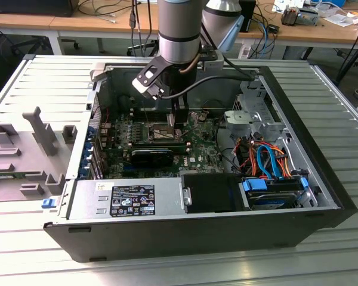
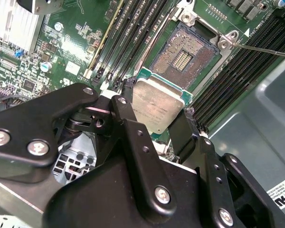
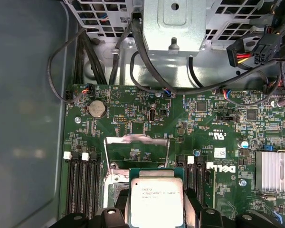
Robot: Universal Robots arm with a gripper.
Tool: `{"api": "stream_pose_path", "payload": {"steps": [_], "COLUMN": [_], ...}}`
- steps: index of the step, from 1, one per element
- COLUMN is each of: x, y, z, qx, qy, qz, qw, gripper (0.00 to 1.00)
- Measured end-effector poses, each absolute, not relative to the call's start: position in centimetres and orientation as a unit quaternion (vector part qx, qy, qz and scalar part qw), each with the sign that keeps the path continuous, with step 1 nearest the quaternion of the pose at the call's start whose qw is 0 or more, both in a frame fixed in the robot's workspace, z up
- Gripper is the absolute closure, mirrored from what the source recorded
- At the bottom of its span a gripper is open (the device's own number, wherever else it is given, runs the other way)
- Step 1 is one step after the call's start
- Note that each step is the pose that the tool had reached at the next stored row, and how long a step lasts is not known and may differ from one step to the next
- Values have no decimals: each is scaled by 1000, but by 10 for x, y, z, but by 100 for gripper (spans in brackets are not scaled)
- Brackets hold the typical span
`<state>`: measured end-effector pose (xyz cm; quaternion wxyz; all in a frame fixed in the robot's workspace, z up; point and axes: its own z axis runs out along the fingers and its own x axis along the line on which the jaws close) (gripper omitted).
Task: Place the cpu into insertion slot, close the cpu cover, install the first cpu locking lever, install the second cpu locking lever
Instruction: 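Place the cpu into insertion slot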
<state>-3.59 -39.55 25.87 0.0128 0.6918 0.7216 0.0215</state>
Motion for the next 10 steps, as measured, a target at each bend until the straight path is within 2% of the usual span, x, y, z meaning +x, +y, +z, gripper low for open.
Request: {"api": "stream_pose_path", "payload": {"steps": [10], "x": [-36], "y": [-395], "z": [256], "qx": [692], "qy": [722], "qz": [21], "qw": [13], "gripper": [46]}}
